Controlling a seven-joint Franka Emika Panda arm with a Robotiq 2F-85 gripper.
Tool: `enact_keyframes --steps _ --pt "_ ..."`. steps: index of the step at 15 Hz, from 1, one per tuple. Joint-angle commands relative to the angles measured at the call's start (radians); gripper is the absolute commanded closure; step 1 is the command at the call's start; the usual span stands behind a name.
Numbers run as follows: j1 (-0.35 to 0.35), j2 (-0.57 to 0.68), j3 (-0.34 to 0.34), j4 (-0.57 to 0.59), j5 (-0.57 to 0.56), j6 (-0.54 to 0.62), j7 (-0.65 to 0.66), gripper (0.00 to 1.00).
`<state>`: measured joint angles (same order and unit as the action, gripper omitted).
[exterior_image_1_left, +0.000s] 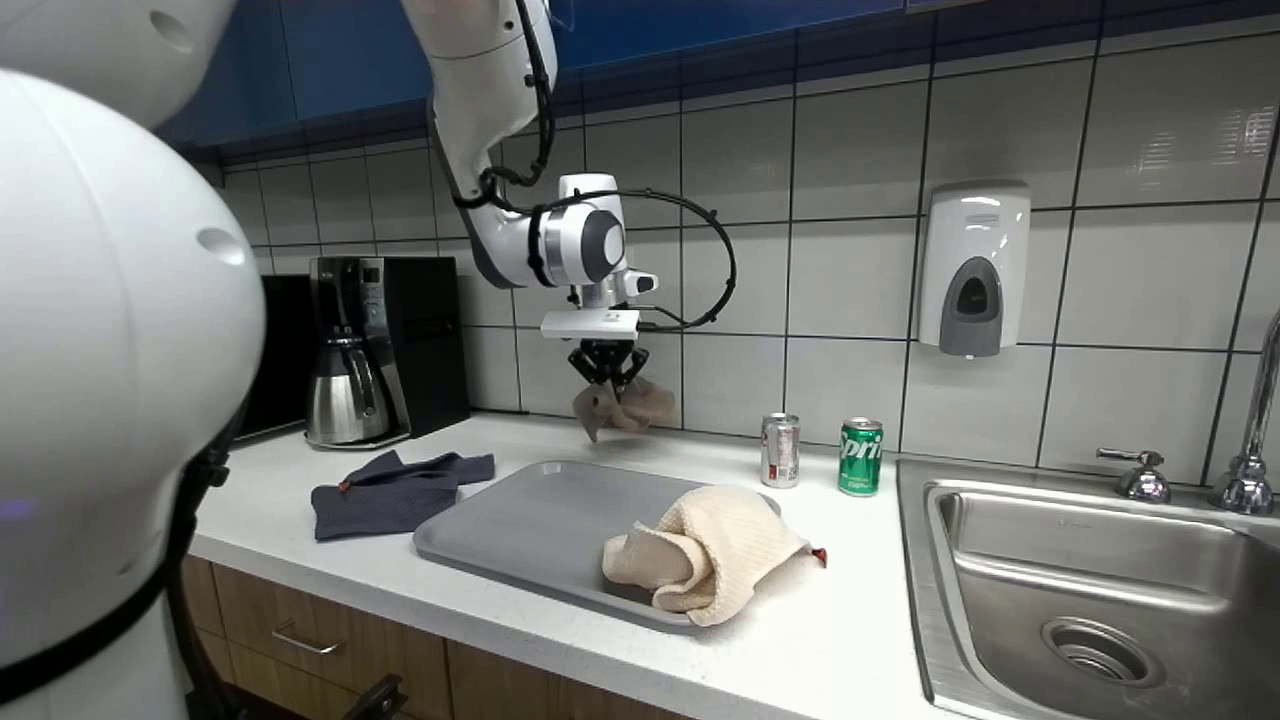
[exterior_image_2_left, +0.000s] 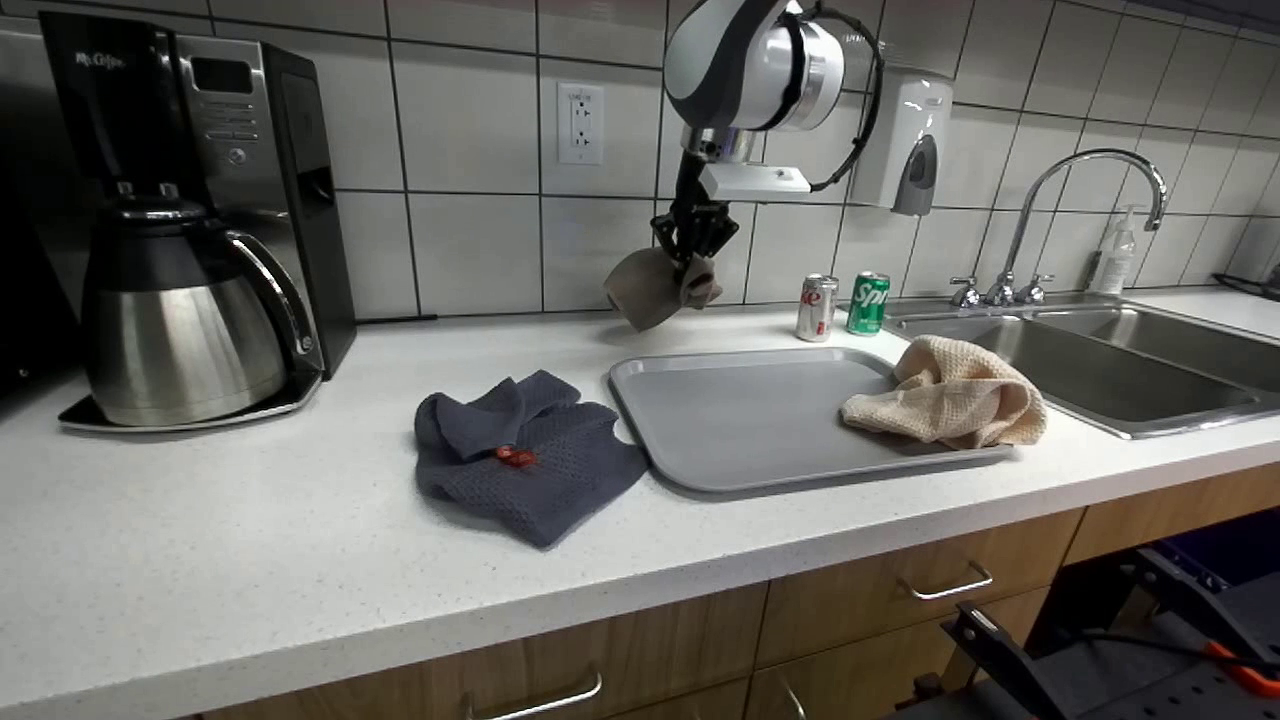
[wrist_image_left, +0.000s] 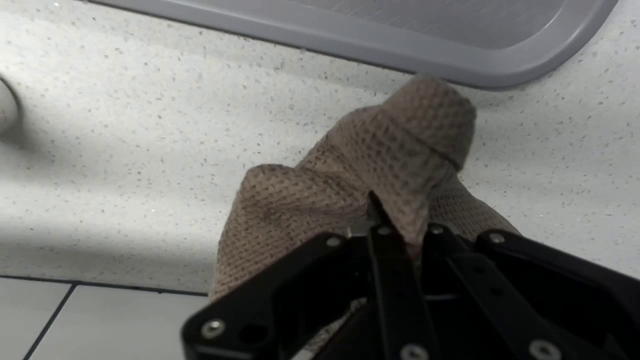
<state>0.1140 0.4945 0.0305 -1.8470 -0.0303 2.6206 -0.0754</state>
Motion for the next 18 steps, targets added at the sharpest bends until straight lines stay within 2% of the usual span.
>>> enact_keyframes --steps 1,8,18 --pt "-0.023 -0.110 0.022 -0.131 -0.014 0.045 -0.034 0.99" --pt "-0.028 -0.217 0.023 -0.278 -0.008 0.075 -0.047 0.99" --pt "-0.042 -0.377 0.014 -0.451 -0.003 0.058 -0.041 0.99"
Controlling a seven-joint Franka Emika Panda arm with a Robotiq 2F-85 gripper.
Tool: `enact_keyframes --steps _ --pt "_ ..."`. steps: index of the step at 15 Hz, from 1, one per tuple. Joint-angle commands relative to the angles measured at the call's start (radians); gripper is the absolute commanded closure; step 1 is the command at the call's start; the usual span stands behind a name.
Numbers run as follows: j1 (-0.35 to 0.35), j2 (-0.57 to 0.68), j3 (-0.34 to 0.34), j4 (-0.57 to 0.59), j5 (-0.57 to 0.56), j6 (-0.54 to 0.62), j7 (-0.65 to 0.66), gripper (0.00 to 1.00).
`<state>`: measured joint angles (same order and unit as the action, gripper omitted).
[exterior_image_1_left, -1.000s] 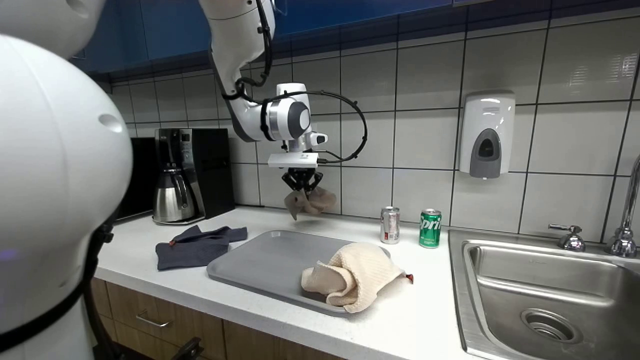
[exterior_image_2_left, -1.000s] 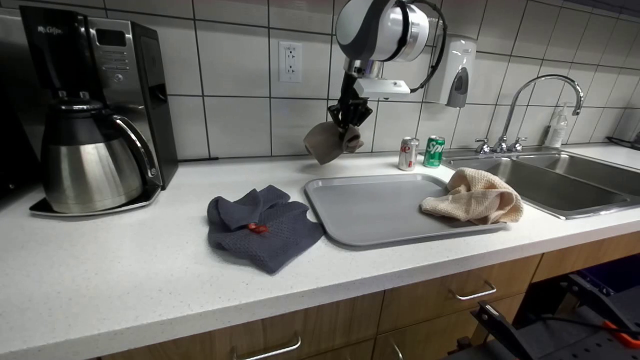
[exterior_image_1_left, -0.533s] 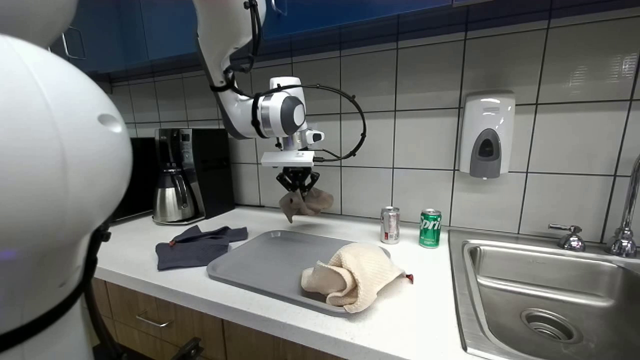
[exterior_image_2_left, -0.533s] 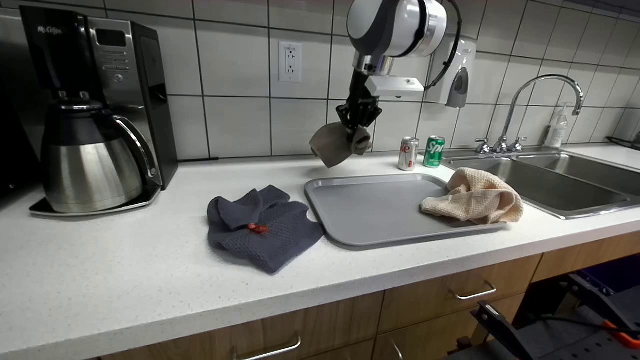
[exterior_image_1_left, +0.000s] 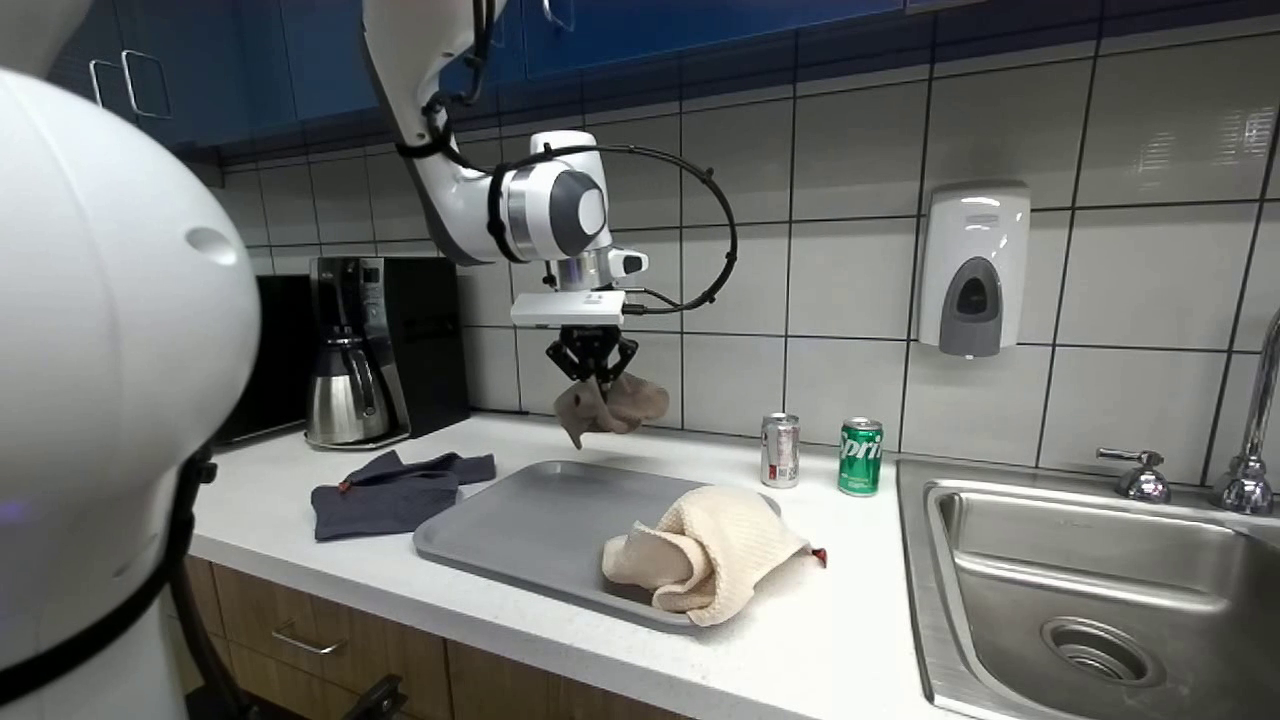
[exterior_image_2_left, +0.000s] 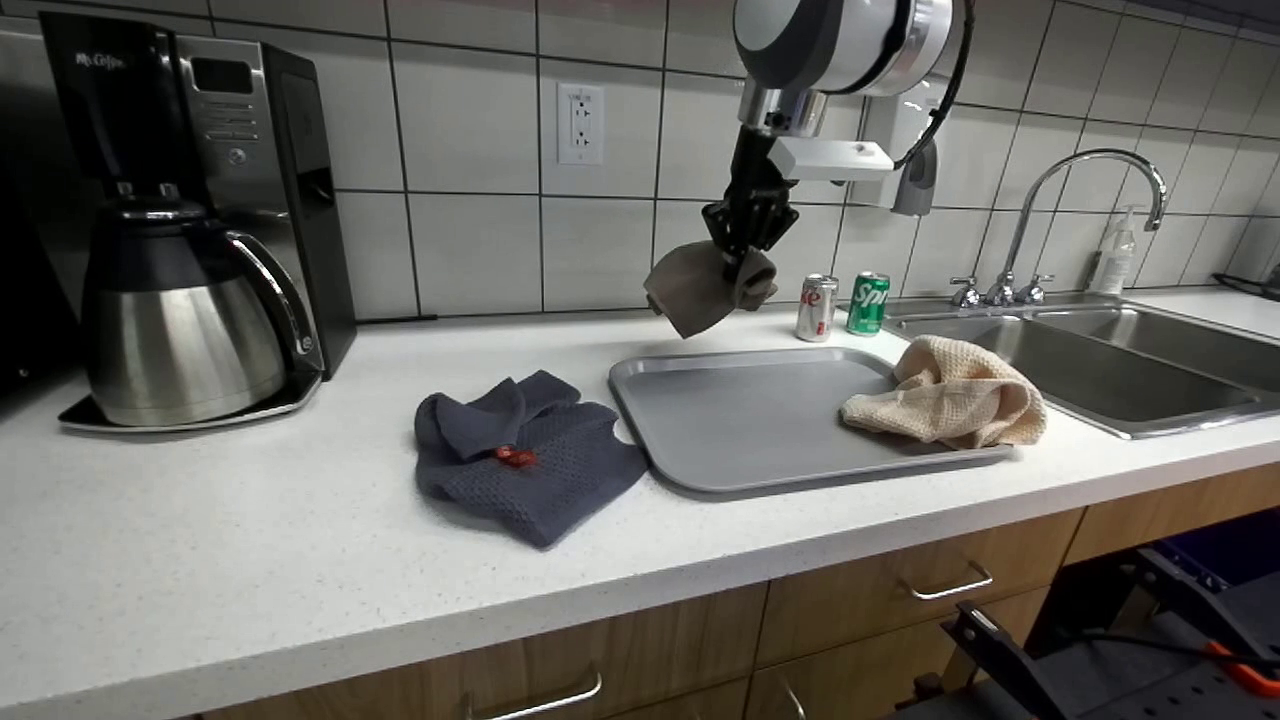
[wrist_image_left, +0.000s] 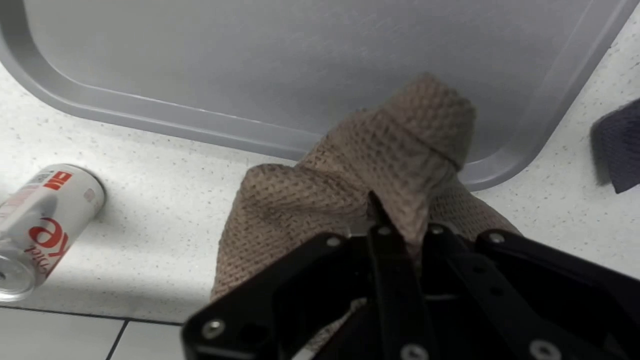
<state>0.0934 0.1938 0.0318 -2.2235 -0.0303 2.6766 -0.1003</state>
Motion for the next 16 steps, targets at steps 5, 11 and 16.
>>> enact_keyframes --steps 5,11,16 --pt "-0.028 -0.100 0.001 -0.126 -0.011 -0.009 -0.006 0.99" --pt "-0.040 -0.074 -0.034 -0.170 -0.074 -0.014 0.041 0.99" --pt "-0.040 -0.015 -0.072 -0.165 -0.144 -0.009 0.095 0.99"
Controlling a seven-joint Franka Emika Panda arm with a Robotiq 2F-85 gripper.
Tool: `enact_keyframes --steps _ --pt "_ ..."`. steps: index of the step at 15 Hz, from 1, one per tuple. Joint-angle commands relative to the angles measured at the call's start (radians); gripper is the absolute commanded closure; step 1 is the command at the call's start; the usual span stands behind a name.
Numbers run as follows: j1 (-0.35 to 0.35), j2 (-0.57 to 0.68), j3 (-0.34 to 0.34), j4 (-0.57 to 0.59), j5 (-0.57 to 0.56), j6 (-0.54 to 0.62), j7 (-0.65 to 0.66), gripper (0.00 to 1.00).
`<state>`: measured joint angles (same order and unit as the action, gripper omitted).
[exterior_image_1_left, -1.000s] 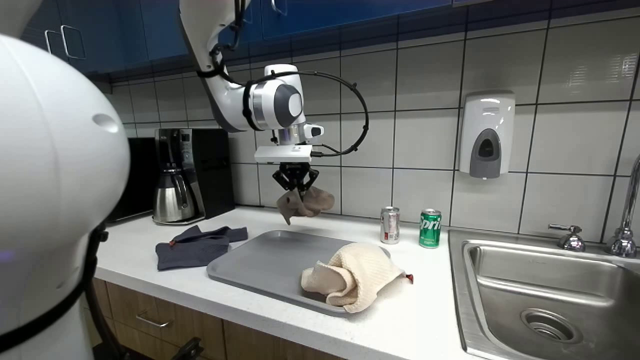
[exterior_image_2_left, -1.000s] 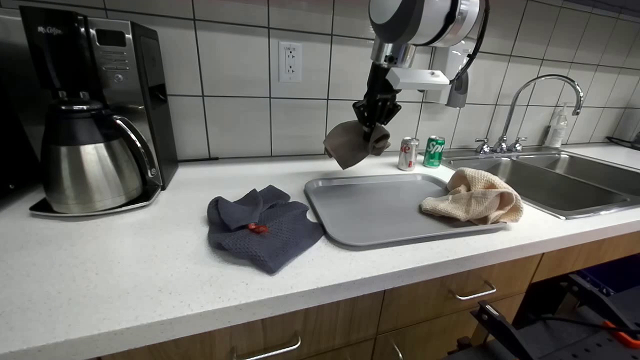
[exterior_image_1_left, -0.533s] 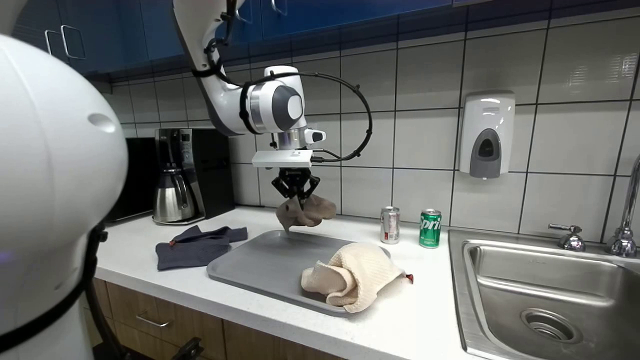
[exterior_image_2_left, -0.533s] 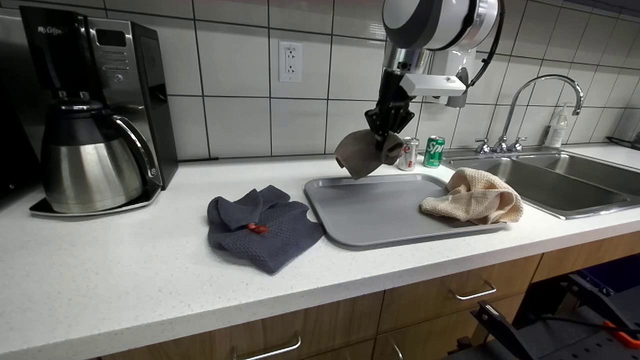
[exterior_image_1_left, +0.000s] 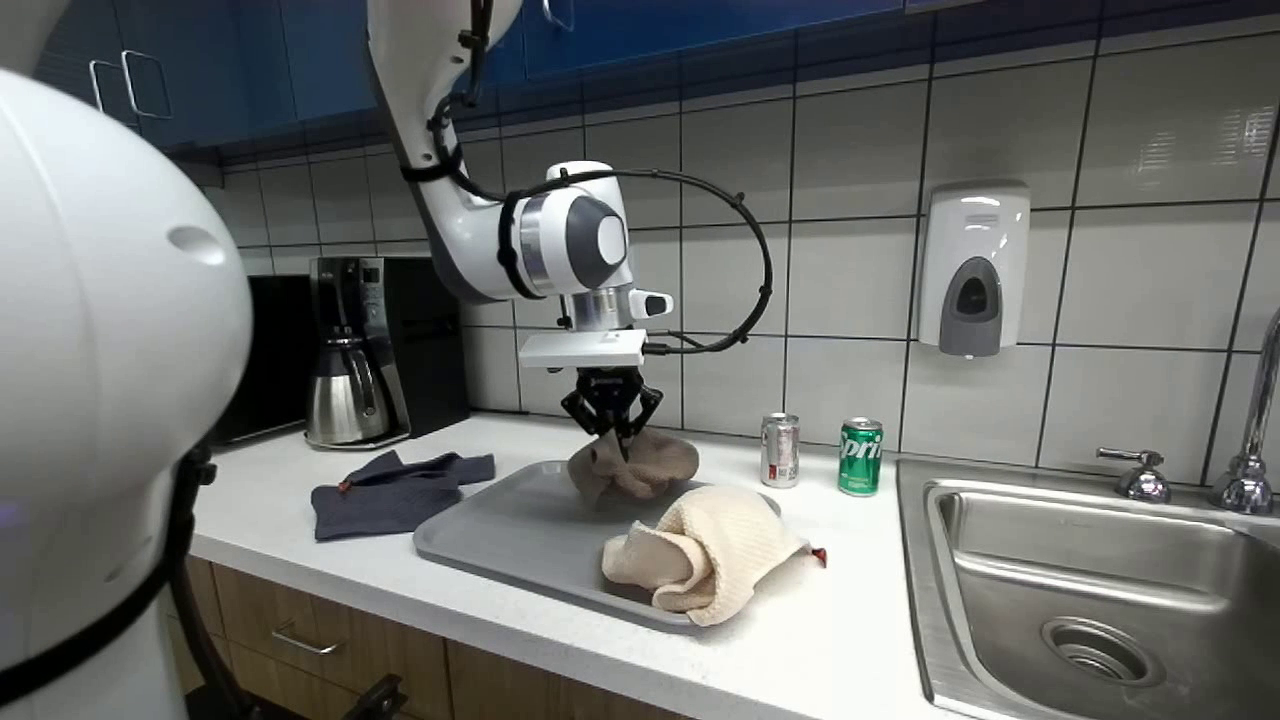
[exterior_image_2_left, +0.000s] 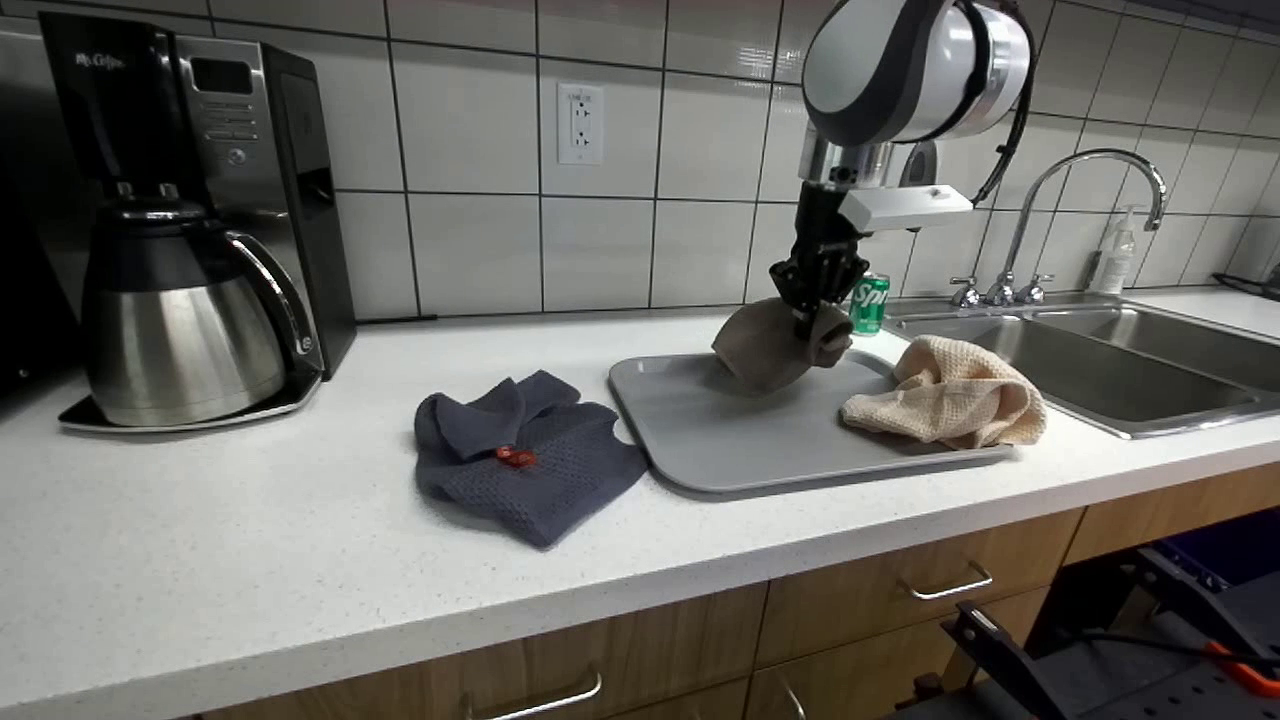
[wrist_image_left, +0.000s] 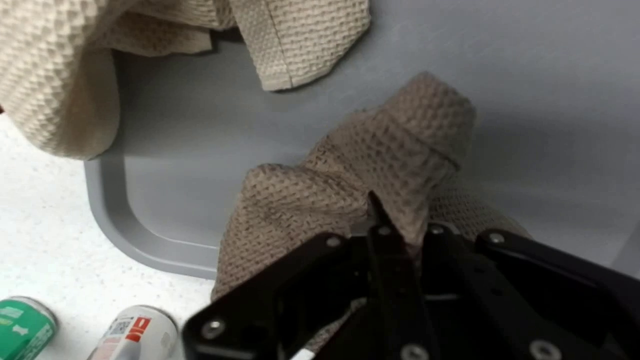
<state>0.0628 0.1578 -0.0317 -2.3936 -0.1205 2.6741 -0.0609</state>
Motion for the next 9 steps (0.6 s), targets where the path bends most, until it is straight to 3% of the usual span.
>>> enact_keyframes --steps 1,4,5,7,9 --pt "-0.009 0.038 -0.013 0.010 -0.058 -0.004 0.063 0.99" --pt "-0.004 0.087 -0.029 0.021 -0.075 0.019 0.102 0.99" --pt "-0.002 0.097 -0.032 0.025 -0.075 0.019 0.109 0.69" --pt "0.002 0.109 -0.039 0.033 -0.073 0.019 0.125 0.62" --pt "0.003 0.114 -0.040 0.040 -0.069 0.017 0.131 0.47"
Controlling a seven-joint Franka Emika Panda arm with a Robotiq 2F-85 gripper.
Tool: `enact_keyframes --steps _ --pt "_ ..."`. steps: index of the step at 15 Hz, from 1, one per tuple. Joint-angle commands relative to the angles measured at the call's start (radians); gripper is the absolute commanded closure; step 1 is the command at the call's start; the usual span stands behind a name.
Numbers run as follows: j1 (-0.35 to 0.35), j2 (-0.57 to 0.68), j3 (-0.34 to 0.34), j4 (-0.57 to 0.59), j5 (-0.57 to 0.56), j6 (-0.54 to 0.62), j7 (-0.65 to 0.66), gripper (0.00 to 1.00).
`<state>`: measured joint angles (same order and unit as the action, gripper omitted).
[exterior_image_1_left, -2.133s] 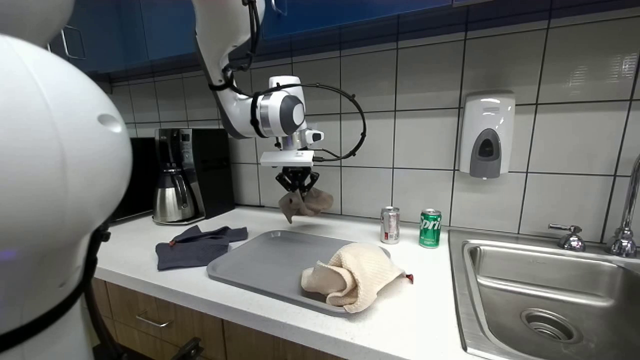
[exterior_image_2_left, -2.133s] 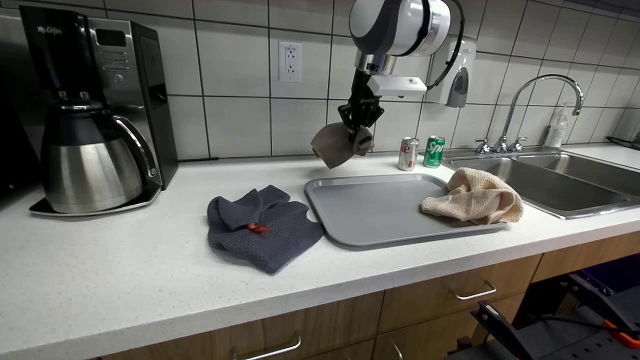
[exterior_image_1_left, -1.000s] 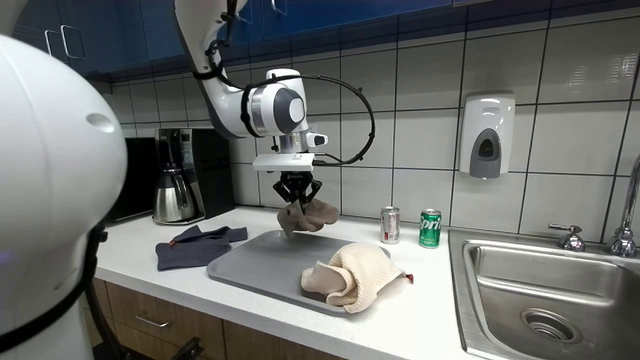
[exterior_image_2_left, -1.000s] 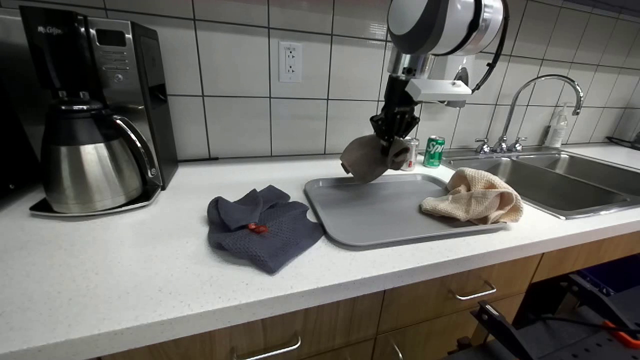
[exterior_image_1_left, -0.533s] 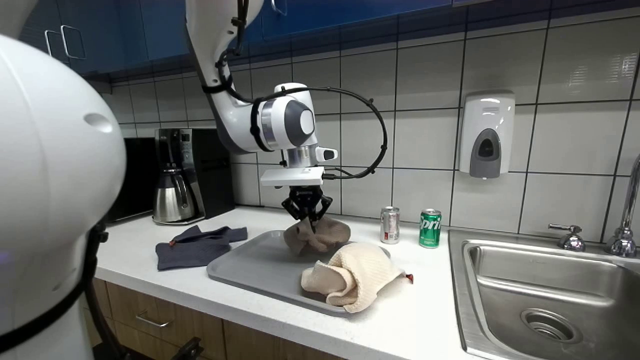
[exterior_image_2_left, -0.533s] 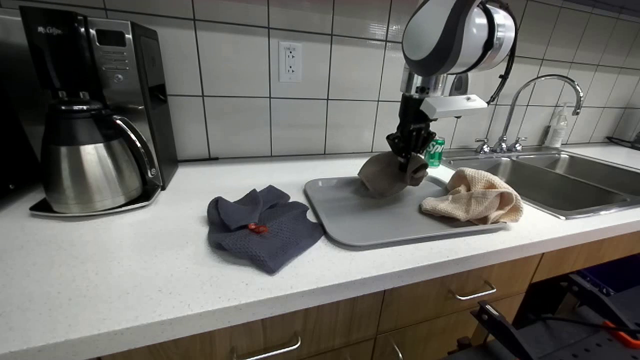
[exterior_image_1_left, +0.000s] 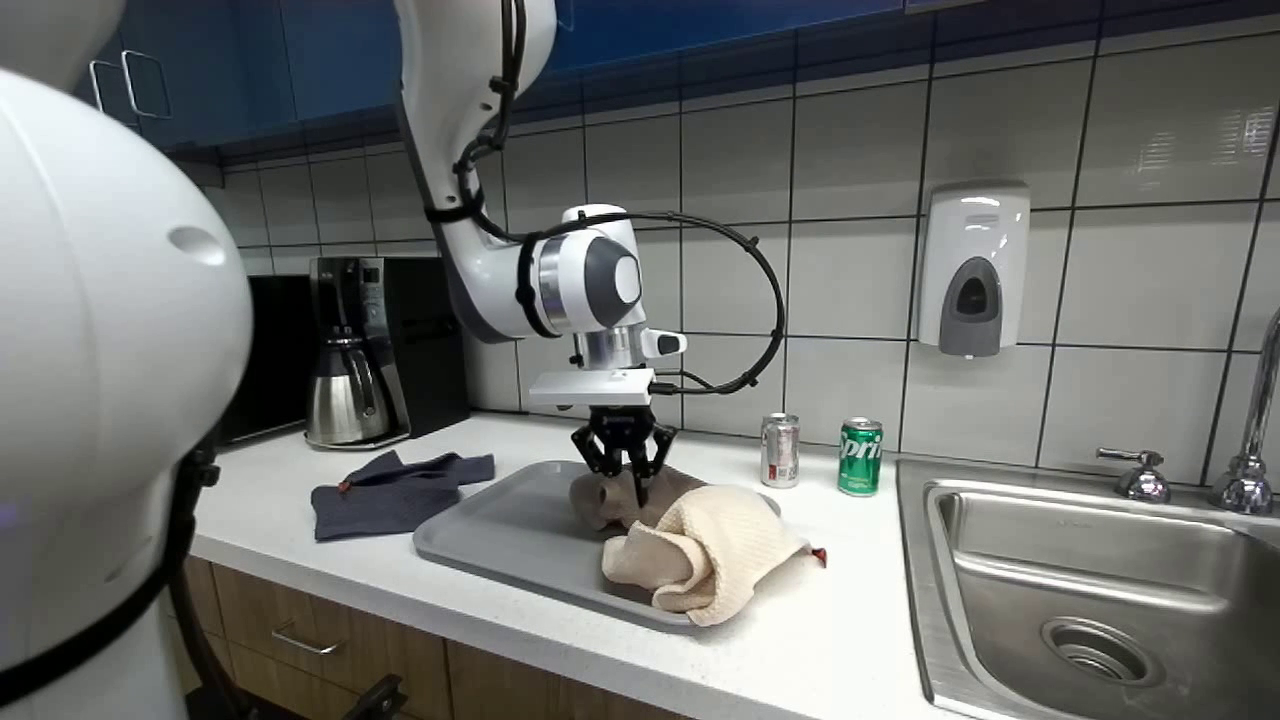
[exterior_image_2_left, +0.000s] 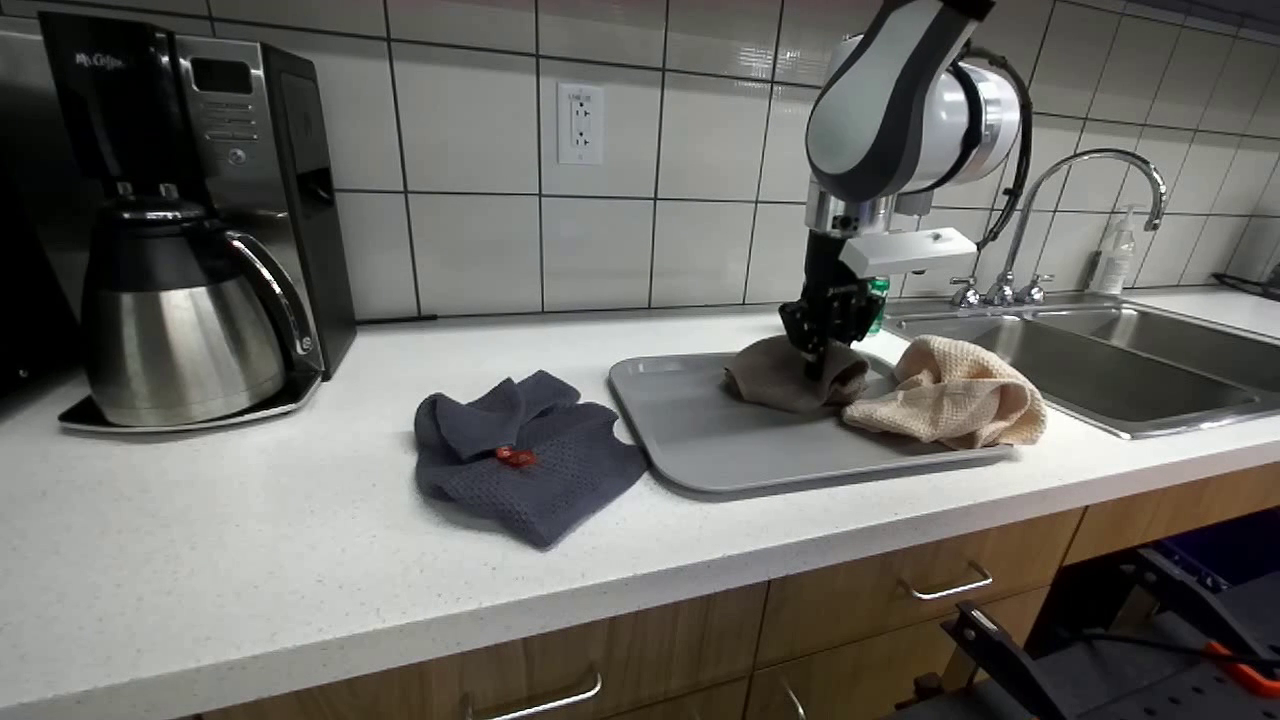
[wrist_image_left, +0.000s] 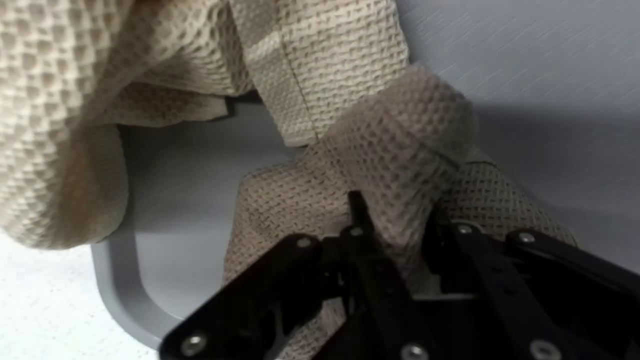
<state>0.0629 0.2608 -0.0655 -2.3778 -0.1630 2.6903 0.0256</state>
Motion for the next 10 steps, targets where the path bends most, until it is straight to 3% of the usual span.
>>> enact_keyframes --steps 1,6,10 --pt "0.002 0.011 -0.005 0.028 -0.023 -0.002 0.045 0.38" --pt "0.000 -0.010 0.003 0.039 -0.012 -0.005 0.037 0.02" --pt "-0.005 -0.041 0.017 0.048 0.009 -0.010 0.021 0.00"
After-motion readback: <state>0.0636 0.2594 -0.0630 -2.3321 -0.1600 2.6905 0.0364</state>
